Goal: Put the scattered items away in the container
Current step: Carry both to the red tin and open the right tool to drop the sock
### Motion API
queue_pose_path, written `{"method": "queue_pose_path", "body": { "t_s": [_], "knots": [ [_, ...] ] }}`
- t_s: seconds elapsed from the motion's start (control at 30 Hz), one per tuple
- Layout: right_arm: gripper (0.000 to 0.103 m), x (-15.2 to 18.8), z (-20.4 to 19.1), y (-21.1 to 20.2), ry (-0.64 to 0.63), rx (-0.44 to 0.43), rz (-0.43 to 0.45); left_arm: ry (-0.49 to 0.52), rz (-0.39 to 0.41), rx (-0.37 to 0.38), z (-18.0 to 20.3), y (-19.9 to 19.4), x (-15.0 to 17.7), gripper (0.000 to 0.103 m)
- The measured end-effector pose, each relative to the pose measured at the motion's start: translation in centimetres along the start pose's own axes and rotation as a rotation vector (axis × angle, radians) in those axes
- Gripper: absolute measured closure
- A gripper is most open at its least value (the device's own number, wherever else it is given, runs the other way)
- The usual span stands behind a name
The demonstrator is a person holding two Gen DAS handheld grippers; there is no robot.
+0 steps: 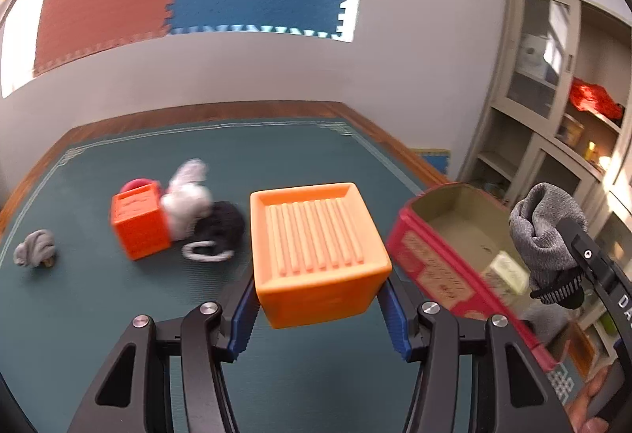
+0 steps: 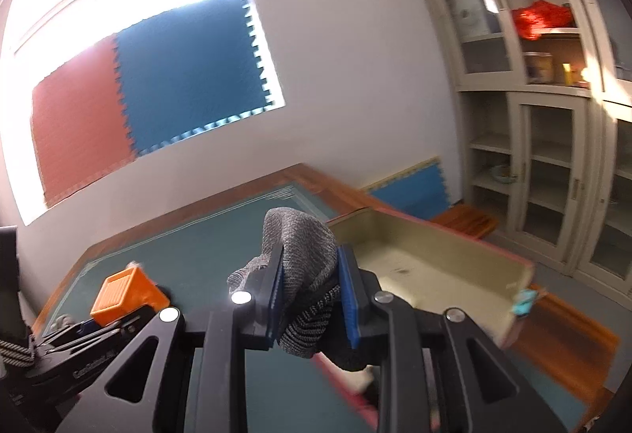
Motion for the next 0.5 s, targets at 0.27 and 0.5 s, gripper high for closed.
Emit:
{"method": "queue_pose_path", "body": {
  "t_s": [0.27,0.5],
  "knots": [
    [0.075,-1.9,4.3,-0.4,0.035,0.085,0.012,0.078,0.039,0.121,6.8,0.1,-2.2,0.046],
    [0.075,-2.7,6.6,-0.2,0.048,0.118,0.008,0.123,0.031,0.227,10.7,2.1,-3.4,0.046]
  ]
}}
Point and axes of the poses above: each gripper's, at about its wrist camera, not at the fingertips, and y roughly the way its jaws point, z to its right, x to its underside, the point moved 1 cm from there along y, roughly the way its jaws point, and after that the axes turned 6 degrees about y, right-handed, at the moved point
